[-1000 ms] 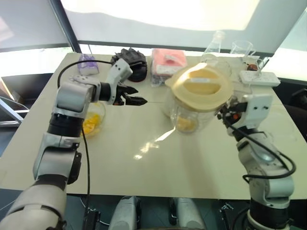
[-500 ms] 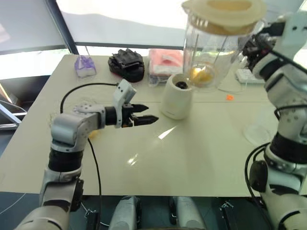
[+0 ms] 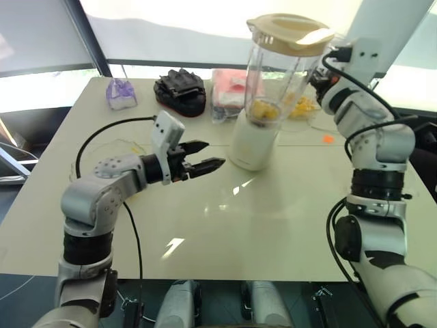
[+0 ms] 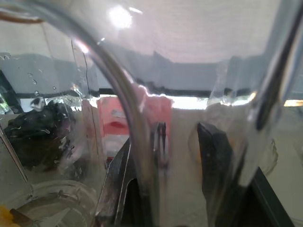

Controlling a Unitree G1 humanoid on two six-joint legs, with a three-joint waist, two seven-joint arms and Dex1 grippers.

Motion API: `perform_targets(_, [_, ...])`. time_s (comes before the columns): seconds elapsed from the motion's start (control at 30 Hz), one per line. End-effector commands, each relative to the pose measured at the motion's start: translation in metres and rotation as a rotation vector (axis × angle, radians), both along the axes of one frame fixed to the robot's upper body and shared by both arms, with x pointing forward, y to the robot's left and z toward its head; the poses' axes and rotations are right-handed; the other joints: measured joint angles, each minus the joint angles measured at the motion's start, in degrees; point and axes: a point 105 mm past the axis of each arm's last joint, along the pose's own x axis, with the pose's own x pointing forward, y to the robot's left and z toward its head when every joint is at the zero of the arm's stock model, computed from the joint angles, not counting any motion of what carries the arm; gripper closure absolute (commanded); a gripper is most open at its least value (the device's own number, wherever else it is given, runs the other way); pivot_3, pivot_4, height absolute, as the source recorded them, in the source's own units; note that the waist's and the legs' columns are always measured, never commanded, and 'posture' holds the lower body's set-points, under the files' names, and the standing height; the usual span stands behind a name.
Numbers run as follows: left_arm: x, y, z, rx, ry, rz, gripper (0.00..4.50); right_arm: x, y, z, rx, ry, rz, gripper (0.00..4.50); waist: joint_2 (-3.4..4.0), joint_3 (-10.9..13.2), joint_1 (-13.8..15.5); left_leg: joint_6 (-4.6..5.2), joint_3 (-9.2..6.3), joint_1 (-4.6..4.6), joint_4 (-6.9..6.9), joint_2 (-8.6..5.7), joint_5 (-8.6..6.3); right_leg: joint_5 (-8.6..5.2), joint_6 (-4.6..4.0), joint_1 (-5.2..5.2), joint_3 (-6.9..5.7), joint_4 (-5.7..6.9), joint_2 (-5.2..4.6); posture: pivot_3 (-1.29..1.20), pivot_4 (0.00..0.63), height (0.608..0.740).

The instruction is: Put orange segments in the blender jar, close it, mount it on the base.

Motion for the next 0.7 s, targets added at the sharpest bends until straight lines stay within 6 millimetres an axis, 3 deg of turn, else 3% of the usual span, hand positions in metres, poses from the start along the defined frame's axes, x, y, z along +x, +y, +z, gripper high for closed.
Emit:
perform_targets(0.03, [-0.002, 0.004, 0.009, 0.012, -0.078, 0.019, 0.8, 0.0, 0.009, 0.038, 0.002, -0.144, 0.014, 3.5, 0.0, 0.0, -0.02, 0.0, 0.0, 0.0, 0.0, 0.0, 0.0, 0.0, 0.0, 0.0, 0.0, 0.0, 0.0, 0.0, 0.15, 0.74])
perform_targets(0.33, [0.001, 0.015, 0.006, 0.026, -0.108, 0.075, 0.8, 0.015, 0.005, 0.016, -0.113, -0.095, -0.032, 3.5, 0.0, 0.0, 0.01, -0.01, 0.0, 0.0, 0.0, 0.0, 0.0, 0.0, 0.0, 0.02, 0.0, -0.02, -0.01, 0.0, 0.15, 0.74])
perform_targets(0.7, [0.006, 0.02, 0.005, 0.037, -0.113, 0.106, 0.8, 0.005, -0.017, 0.006, -0.122, -0.069, -0.102, 3.5, 0.0, -0.01, 0.28, -0.02, -0.03, 0.19, 0.0, 0.0, 0.01, 0.01, -0.02, 0.23, 0.0, -0.01, -0.01, 0.0, 0.15, 0.74])
